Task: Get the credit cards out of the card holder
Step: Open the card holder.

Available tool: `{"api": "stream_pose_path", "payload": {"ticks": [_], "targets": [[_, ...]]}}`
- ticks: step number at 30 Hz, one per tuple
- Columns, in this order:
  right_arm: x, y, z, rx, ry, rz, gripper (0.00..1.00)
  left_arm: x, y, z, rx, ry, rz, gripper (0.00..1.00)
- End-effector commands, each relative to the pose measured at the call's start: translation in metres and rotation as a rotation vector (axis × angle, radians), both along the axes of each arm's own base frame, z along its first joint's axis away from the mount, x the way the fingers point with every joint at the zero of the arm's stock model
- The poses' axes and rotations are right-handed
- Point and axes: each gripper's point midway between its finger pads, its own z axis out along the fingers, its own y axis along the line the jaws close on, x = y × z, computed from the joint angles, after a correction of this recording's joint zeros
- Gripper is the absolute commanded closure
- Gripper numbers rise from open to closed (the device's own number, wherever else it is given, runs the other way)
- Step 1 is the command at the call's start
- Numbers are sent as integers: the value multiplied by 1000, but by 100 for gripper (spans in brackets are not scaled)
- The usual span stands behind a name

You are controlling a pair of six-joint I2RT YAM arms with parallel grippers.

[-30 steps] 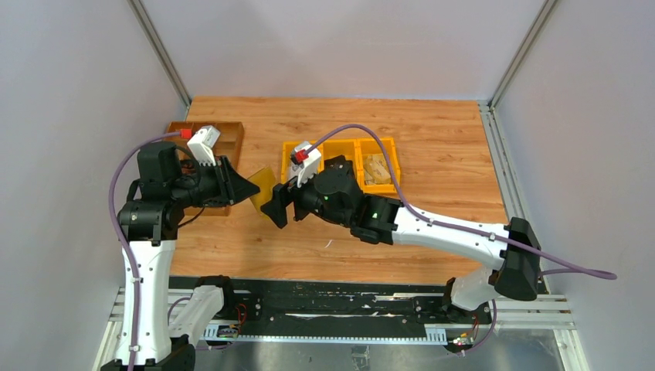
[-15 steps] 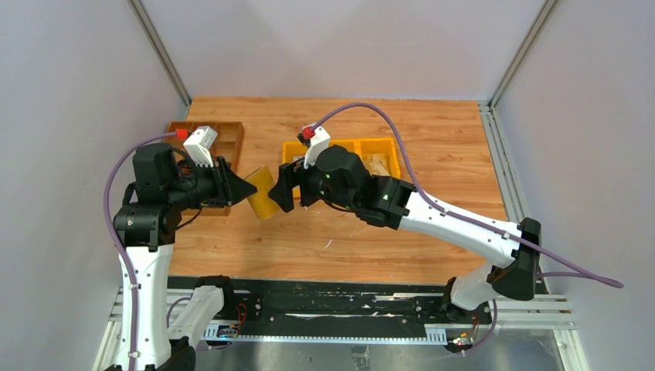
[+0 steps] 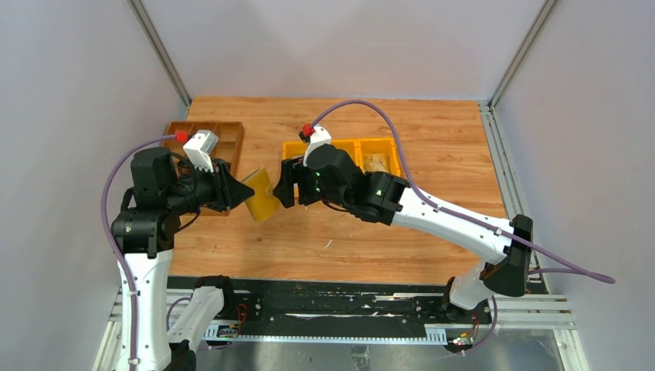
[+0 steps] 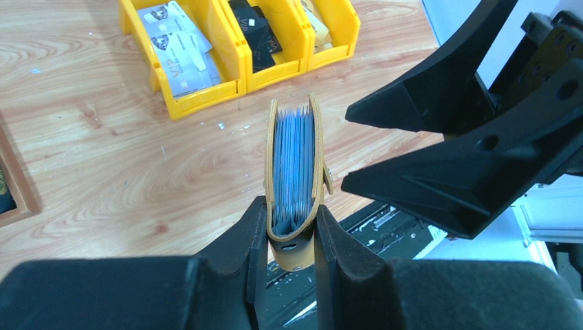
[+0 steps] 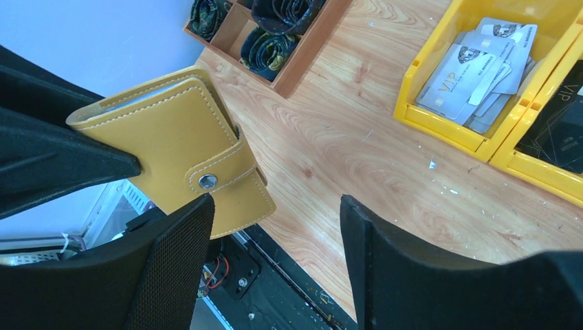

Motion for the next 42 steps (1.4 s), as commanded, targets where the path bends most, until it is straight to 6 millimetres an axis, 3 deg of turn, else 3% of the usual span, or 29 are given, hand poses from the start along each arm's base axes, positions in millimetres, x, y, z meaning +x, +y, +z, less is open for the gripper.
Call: {"api": "stream_pose_path", "payload": {"ticks": [1, 6, 17, 25, 30, 38, 42], "targets": [[8, -7, 7, 12, 22, -71, 30, 0, 4, -2, 42, -47, -7, 100], [6, 6, 7, 12, 23, -51, 32, 2, 4, -9, 39, -21, -3, 100], [1, 40, -4, -41, -26, -21, 39, -2, 0, 2, 3, -29, -10, 100], [7, 44, -3, -154, -141, -70, 50, -4, -2, 10, -20, -33, -2, 100], [6, 39, -14, -213, -173, -101, 53, -4, -2, 15, -23, -42, 6, 100], [-15, 48, 0, -194, -257, -53, 43, -3, 0, 12, -23, -30, 22, 100], [-15, 49, -4, -209, -262, -52, 42, -5, -1, 16, -29, -40, 18, 100]]}}
